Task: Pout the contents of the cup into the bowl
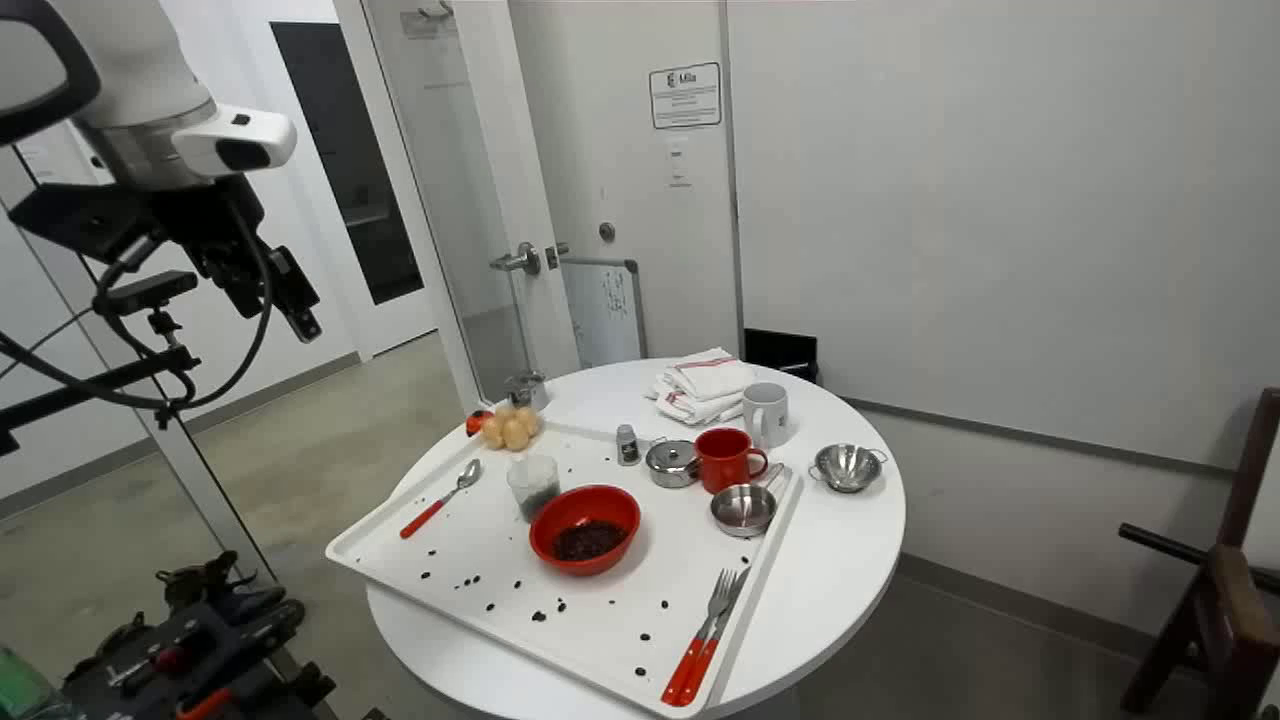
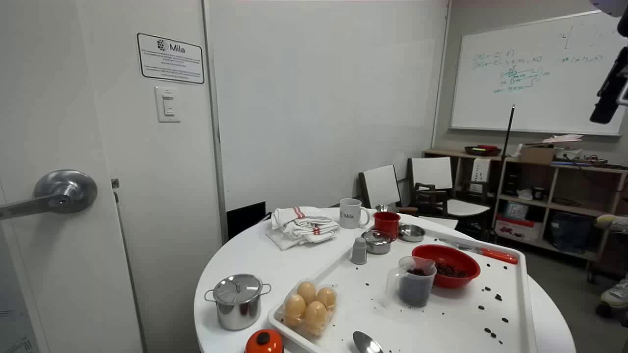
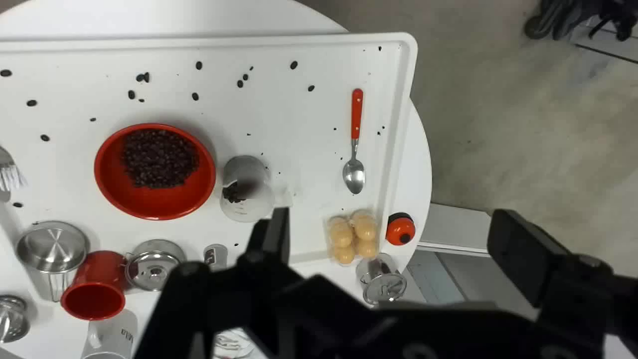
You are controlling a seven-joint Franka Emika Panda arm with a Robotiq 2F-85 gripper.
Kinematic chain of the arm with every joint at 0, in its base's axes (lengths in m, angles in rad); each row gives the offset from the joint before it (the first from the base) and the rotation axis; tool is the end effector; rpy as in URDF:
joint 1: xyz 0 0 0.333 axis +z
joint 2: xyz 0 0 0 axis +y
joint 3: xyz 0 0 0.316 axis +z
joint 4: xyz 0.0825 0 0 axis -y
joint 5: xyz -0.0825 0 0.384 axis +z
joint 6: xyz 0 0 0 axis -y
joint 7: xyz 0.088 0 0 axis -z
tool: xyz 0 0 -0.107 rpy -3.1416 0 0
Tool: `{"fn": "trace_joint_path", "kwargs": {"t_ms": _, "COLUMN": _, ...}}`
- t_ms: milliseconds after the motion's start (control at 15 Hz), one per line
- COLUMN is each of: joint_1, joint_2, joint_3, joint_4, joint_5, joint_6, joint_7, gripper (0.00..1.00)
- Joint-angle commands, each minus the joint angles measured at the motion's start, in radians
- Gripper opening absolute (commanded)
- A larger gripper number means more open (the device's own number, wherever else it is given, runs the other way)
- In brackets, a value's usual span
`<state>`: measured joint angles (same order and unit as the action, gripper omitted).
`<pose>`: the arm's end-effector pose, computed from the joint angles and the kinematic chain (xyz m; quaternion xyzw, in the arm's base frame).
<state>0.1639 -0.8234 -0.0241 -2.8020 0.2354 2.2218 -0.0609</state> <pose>0.3168 0.0525 0.4500 -0.9858 -0.0424 -0.1150 0.1151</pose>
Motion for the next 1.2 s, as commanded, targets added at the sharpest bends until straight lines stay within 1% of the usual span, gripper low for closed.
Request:
{"fn": "trace_joint_path", "kwargs": {"t_ms": 0, "joint_1": -0.006, "joint_2": 0.002, "joint_3": 0.005, "joint_4": 0.0, "joint_5": 0.005, "joint_6": -0.005, "joint_7": -0.004, "gripper": 1.0}}
{"fn": "trace_joint_path", "kwargs": {"t_ms": 67, "joint_1": -0.006, "joint_2": 0.005, "joint_3": 0.005, "joint_4": -0.001, "joint_5": 0.005, "joint_6": -0.005, "joint_7": -0.004, "gripper": 1.0}}
{"fn": "trace_joint_path", "kwargs": {"t_ms": 267, "joint_1": -0.039, "joint_2": 0.103, "joint_3": 0.061, "joint_4": 0.066, "joint_5": 0.006, "joint_6": 0.018, "joint_7": 0.116, "gripper": 1.0}}
{"fn": "trace_joint_path", "kwargs": {"t_ms": 533, "joint_1": -0.112, "joint_2": 0.27, "joint_3": 0.204, "joint_4": 0.167, "joint_5": -0.02, "joint_6": 0.172, "joint_7": 0.388, "gripper": 1.0}}
{"fn": "trace_joint_path", "kwargs": {"t_ms": 667, "joint_1": -0.161, "joint_2": 0.366, "joint_3": 0.298, "joint_4": 0.227, "joint_5": -0.058, "joint_6": 0.259, "joint_7": 0.547, "gripper": 1.0}}
{"fn": "trace_joint_path", "kwargs": {"t_ms": 733, "joint_1": -0.213, "joint_2": 0.413, "joint_3": 0.362, "joint_4": 0.258, "joint_5": -0.077, "joint_6": 0.296, "joint_7": 0.62, "gripper": 1.0}}
{"fn": "trace_joint_path", "kwargs": {"t_ms": 933, "joint_1": -0.395, "joint_2": 0.534, "joint_3": 0.538, "joint_4": 0.355, "joint_5": -0.195, "joint_6": 0.33, "joint_7": 0.852, "gripper": 1.0}}
{"fn": "trace_joint_path", "kwargs": {"t_ms": 1133, "joint_1": -0.579, "joint_2": 0.661, "joint_3": 0.662, "joint_4": 0.463, "joint_5": -0.38, "joint_6": 0.298, "joint_7": 1.085, "gripper": 1.0}}
